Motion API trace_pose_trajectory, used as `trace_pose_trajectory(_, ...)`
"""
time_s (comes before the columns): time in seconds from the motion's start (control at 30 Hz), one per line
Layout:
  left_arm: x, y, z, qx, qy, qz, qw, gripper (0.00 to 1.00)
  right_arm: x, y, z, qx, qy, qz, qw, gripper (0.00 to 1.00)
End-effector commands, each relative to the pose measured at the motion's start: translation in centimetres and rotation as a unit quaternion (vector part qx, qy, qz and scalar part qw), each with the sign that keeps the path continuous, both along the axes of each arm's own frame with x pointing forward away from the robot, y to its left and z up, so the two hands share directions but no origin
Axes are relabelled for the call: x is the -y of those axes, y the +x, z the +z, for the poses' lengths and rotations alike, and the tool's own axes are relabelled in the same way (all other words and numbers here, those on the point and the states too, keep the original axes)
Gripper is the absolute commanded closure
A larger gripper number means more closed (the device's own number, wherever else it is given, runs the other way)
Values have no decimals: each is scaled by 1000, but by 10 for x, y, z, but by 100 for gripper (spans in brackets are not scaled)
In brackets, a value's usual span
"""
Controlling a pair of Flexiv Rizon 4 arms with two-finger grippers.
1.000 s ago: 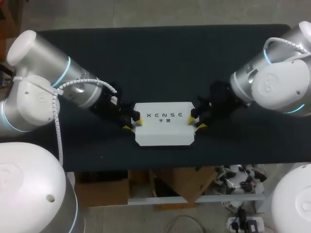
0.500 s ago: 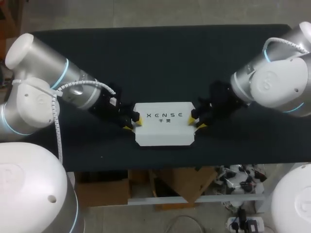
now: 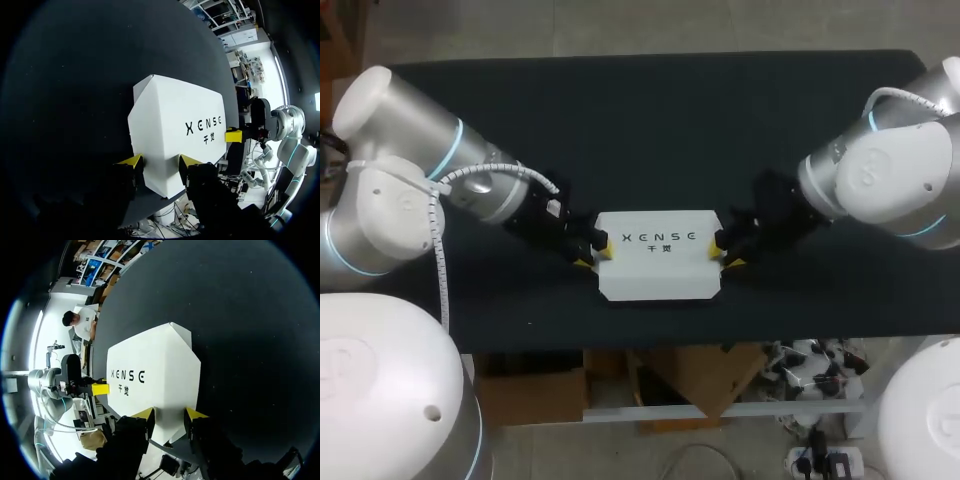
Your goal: Assemble the packaging by folding the flat box into shape, placing the metal phone stand inside, and closing the box properly
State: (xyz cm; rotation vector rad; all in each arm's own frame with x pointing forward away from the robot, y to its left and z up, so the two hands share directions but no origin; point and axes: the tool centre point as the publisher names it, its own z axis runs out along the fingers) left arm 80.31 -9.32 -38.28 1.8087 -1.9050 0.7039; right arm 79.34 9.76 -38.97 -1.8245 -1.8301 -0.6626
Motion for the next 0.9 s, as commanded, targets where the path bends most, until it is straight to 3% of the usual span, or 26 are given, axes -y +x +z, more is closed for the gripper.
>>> trace_pose_trajectory(0.03, 4, 1, -4, 1, 1, 0, 1000, 53, -3, 2, -4, 2, 5, 0, 1000, 59)
trace_pose_trajectory(0.9, 3, 0, -3, 0, -3, 3, 1000, 57, -6, 3, 1, 5, 7, 2, 1000, 61)
